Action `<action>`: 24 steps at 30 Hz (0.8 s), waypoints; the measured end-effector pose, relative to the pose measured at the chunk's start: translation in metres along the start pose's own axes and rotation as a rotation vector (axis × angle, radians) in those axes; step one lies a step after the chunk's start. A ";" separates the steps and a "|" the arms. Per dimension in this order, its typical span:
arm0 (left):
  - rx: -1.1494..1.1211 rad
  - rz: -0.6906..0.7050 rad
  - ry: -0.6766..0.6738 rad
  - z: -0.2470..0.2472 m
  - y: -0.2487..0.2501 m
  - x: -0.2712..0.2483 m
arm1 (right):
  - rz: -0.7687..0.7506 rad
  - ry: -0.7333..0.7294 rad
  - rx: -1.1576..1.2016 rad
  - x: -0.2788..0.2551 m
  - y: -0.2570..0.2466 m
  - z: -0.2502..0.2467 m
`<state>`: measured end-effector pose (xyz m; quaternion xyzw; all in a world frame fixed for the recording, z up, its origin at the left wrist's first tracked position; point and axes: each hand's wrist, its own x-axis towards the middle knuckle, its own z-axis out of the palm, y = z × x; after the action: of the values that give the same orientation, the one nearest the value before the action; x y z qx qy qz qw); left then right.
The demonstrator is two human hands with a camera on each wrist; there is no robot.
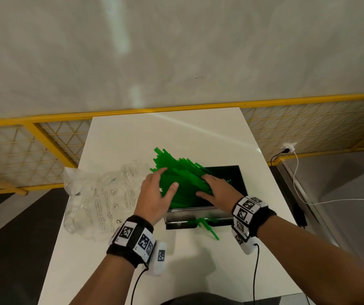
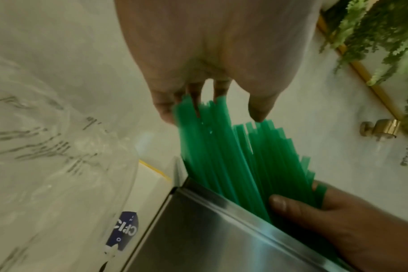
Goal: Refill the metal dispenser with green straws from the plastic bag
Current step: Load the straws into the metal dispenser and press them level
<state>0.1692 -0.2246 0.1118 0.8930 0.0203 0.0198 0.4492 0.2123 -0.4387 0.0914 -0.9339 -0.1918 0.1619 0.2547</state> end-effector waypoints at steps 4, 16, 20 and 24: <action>0.002 -0.029 0.183 -0.003 -0.001 -0.003 | -0.018 0.025 0.018 0.000 -0.005 -0.007; 0.755 0.324 -0.337 0.011 0.024 0.003 | -0.016 -0.033 -0.007 0.015 -0.021 0.008; 0.710 0.263 -0.307 0.021 0.024 0.006 | 0.007 -0.006 0.031 0.017 -0.022 0.010; 0.599 0.253 -0.273 0.027 0.019 0.008 | -0.009 0.042 0.174 0.014 -0.026 0.010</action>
<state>0.1793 -0.2573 0.1107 0.9750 -0.1459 -0.0509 0.1597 0.2137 -0.4075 0.0944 -0.9106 -0.1758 0.1572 0.3393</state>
